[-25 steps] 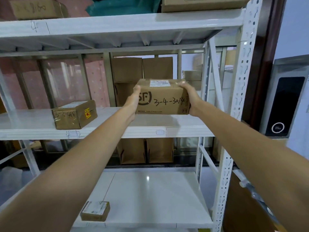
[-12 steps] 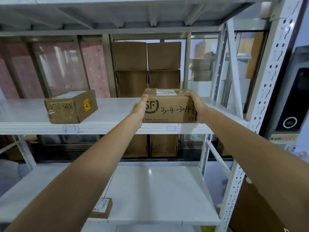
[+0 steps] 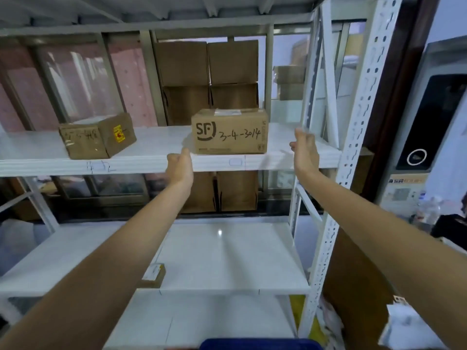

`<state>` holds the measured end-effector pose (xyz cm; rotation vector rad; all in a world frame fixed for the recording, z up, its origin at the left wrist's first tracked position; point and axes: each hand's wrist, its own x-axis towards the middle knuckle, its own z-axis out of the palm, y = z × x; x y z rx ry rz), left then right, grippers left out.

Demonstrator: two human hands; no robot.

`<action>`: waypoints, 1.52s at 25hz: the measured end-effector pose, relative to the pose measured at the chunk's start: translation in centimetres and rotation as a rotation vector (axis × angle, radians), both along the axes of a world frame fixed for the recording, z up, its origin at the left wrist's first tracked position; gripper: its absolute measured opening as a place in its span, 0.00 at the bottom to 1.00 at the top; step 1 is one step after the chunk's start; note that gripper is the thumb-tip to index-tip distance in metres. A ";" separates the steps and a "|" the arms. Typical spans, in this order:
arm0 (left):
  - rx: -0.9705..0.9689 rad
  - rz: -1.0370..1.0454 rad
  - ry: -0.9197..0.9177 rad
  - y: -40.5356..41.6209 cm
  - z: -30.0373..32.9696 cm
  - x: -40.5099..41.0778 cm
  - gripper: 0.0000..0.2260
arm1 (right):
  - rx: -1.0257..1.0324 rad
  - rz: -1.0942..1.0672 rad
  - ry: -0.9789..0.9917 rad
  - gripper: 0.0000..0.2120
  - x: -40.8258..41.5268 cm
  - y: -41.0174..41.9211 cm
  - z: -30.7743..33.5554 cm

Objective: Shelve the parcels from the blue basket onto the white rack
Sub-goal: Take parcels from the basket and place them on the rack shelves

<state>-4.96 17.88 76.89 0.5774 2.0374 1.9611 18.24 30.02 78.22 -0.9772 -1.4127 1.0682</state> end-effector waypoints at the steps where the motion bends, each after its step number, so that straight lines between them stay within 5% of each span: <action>1: -0.048 0.038 0.048 -0.7 -2.4 1.1 0.21 | 0.013 -0.009 -0.027 0.30 1.1 -0.9 -2.5; 7: -0.458 -0.210 -0.208 -3.0 -20.3 5.8 0.26 | -0.386 0.275 -0.446 0.35 4.9 -3.1 -20.7; 12: -0.693 -0.379 -0.372 -5.4 -34.2 8.2 0.28 | -0.671 0.390 -0.572 0.36 8.6 -6.7 -34.0; 21: -0.953 -0.575 -0.600 -9.7 -67.4 13.5 0.32 | -0.867 0.424 -0.581 0.35 10.7 -11.8 -68.2; 29: -1.180 -0.739 -0.790 -7.7 -95.5 14.2 0.24 | -0.856 0.618 -0.819 0.36 9.3 -10.2 -95.7; 38: -1.446 -1.096 -0.735 -4.2 -110.6 14.8 0.23 | -1.037 0.774 -1.434 0.41 6.3 -9.2 -111.0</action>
